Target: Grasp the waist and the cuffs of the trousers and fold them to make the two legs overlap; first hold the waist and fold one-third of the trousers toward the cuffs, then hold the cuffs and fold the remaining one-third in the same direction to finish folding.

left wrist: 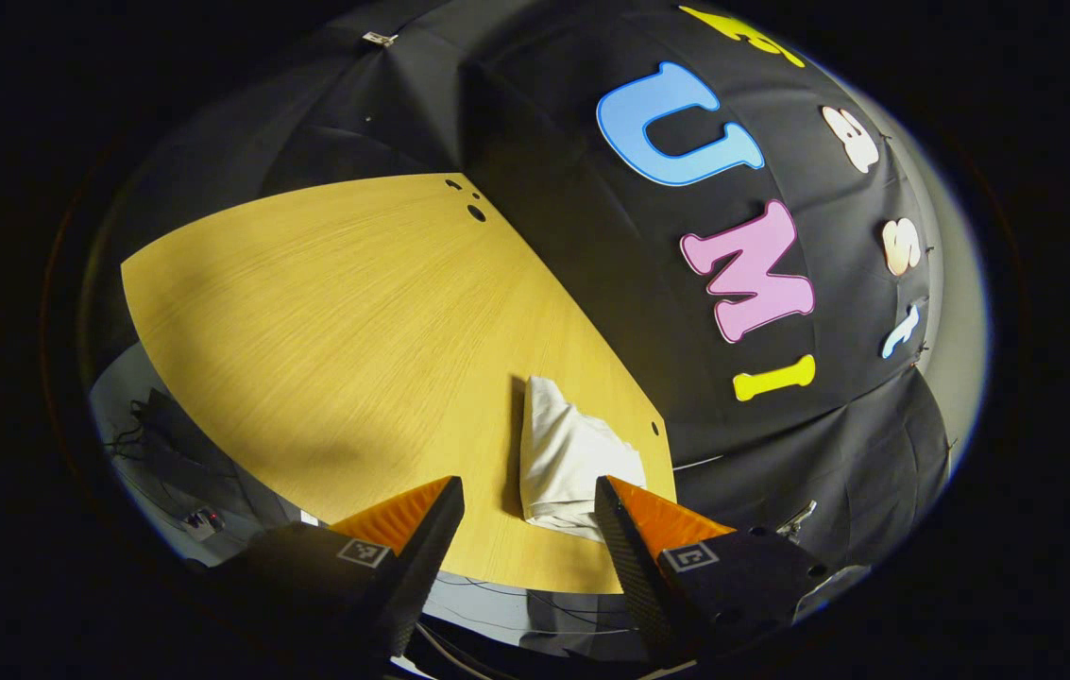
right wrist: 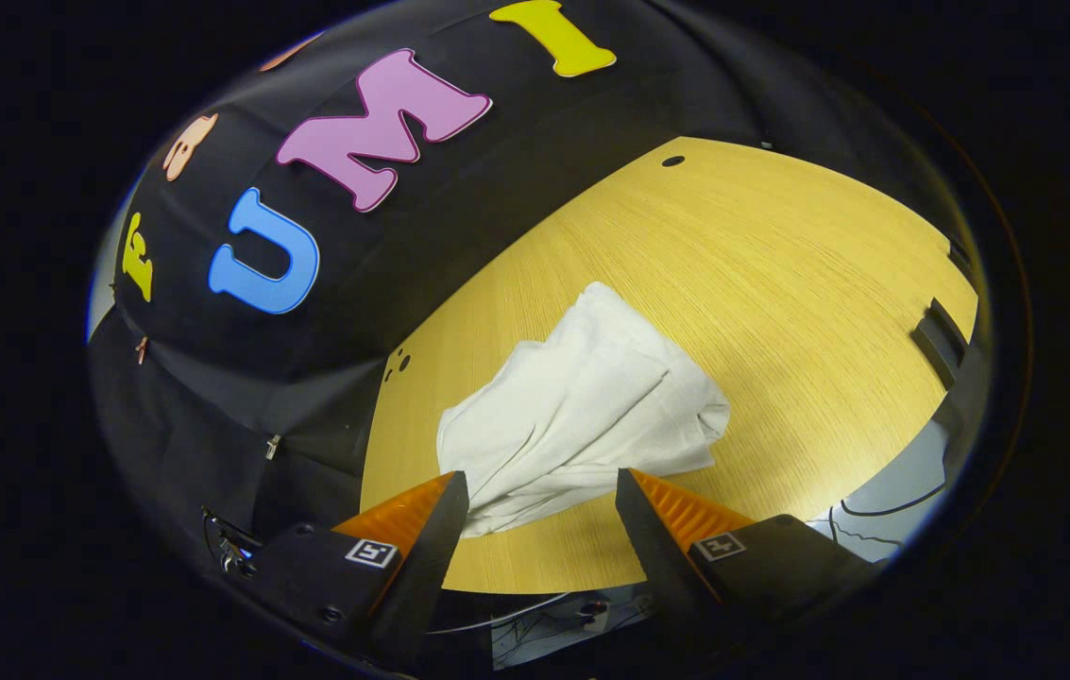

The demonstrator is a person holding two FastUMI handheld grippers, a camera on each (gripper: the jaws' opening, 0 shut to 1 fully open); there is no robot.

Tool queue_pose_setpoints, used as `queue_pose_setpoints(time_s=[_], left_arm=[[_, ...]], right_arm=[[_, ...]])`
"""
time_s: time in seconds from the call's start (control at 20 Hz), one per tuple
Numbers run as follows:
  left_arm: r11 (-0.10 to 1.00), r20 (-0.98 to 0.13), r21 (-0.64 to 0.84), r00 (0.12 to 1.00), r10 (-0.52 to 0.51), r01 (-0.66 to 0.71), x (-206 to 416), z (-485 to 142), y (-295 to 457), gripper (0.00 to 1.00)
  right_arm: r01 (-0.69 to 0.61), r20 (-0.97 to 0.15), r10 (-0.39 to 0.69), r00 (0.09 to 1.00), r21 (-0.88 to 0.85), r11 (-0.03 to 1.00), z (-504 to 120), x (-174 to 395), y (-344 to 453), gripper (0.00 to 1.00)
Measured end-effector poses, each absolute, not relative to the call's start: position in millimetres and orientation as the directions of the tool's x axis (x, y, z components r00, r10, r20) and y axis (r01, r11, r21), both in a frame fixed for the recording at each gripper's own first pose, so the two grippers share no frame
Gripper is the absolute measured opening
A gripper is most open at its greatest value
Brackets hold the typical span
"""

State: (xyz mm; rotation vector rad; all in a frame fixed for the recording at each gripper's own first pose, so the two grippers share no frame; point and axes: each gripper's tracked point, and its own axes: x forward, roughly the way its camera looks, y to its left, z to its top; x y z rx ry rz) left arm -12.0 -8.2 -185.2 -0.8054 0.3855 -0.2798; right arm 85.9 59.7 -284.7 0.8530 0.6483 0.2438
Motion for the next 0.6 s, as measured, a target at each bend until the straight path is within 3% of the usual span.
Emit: queue_pose_setpoints(time_s=[0.3,0.6], left_arm=[[0.662,-0.221,-0.746,0.907,-0.359,0.080,-11.5,-180.7,-11.7,0.89],[0.671,-0.201,-0.741,0.944,-0.262,0.029,-10.3,-173.1,-30.9,0.89]], right_arm=[[0.022,-0.405,0.464,0.788,0.771,0.636,-274.2,99.6,57.0,0.99],[-0.034,-0.379,0.534,0.756,0.791,0.610,-278.3,111.0,40.6,0.99]])
